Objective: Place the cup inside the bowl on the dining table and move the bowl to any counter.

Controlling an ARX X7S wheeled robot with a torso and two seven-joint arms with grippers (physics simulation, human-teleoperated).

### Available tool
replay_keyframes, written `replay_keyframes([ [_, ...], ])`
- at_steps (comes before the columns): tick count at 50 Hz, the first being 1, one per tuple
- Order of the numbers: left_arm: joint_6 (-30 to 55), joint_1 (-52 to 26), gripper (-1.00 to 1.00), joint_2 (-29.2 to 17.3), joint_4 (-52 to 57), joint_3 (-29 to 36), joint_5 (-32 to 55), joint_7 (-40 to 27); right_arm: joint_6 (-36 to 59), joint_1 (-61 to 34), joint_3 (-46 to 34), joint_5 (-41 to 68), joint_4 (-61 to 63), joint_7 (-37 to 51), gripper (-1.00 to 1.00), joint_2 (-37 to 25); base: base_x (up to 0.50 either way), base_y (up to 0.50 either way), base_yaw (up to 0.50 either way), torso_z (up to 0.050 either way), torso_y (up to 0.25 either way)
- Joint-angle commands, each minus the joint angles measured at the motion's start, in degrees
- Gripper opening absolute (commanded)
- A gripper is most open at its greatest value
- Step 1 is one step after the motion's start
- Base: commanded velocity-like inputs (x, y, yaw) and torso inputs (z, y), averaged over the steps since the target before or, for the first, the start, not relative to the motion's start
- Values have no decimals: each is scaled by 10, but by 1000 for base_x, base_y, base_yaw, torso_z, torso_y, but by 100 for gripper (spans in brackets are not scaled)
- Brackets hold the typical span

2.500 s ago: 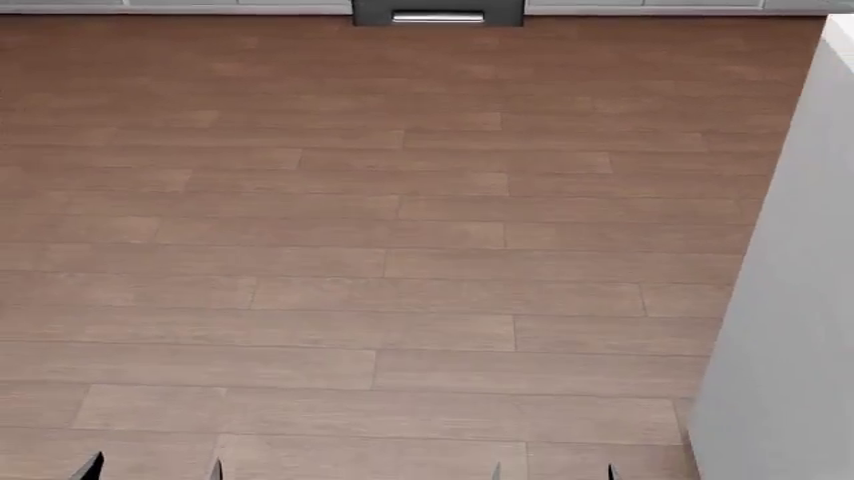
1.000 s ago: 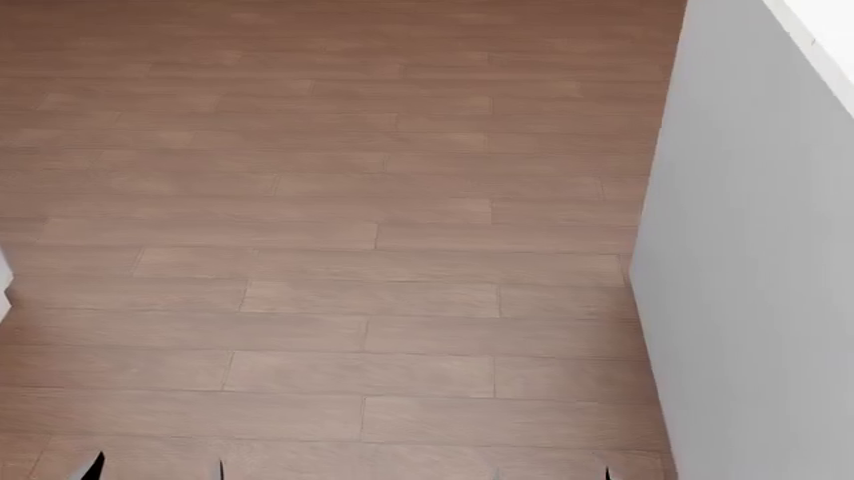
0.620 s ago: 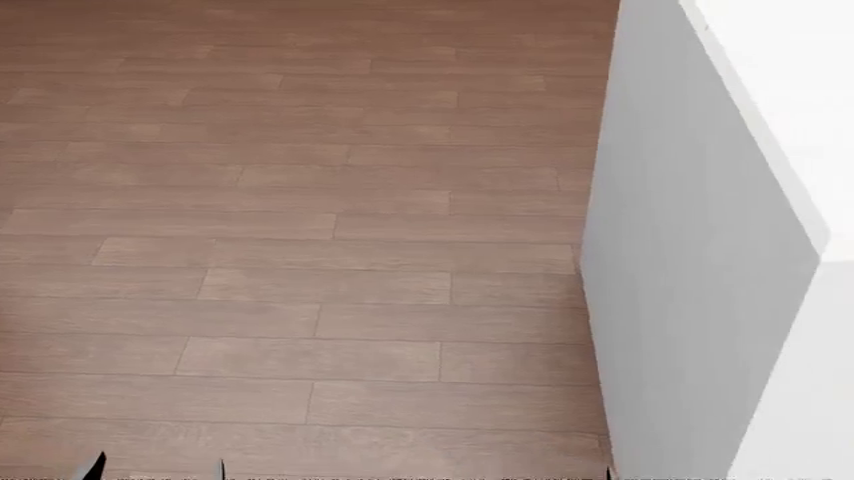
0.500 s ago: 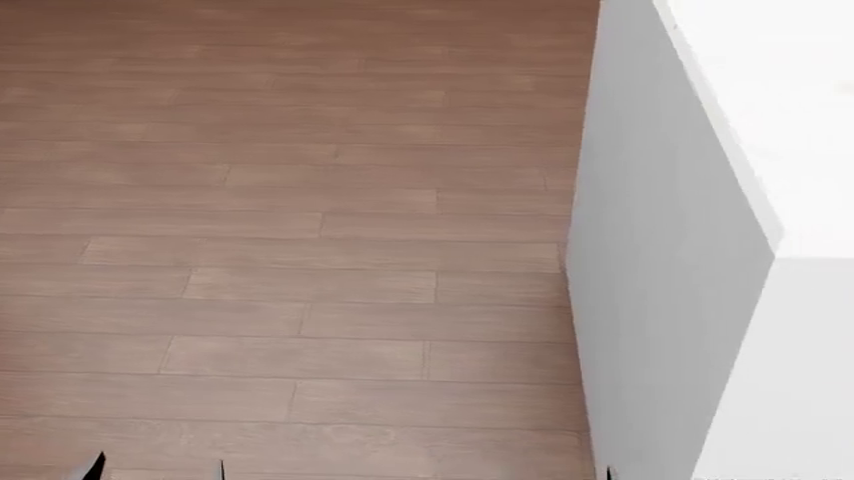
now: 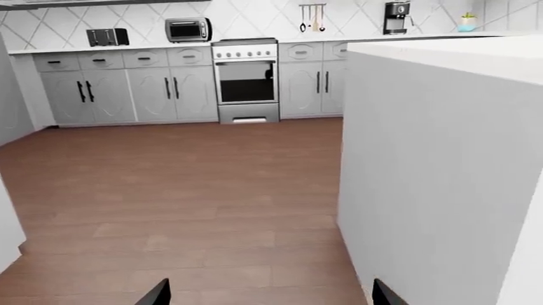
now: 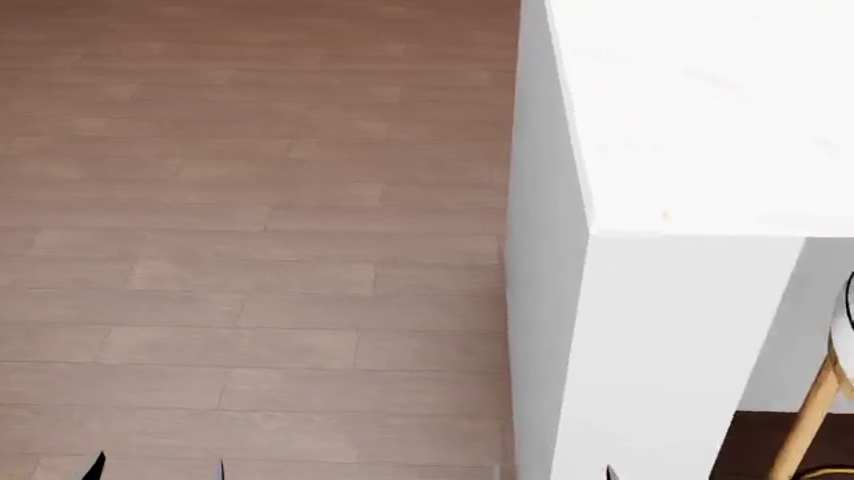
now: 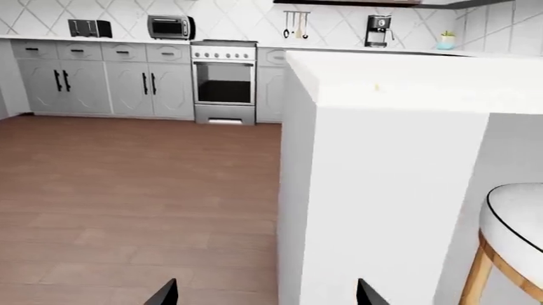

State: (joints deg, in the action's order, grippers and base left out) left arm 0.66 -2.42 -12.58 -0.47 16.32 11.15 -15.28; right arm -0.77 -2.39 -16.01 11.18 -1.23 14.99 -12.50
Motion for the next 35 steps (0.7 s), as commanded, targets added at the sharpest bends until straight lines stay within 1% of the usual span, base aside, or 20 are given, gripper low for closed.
replay_keyframes([
  [1,1,-2,100,-1,-1,3,1,-3,0,-1,-3,3,-2,3,100,-1,-406,-449,0,0,0],
  [15,1,-3,100,-3,-2,7,4,-5,4,-2,-6,4,-3,7,100,-3,-386,-455,0,0,0],
  [35,-3,-2,100,-8,-2,11,8,-6,-2,-2,-10,4,-3,11,100,-6,-81,-500,0,0,0],
])
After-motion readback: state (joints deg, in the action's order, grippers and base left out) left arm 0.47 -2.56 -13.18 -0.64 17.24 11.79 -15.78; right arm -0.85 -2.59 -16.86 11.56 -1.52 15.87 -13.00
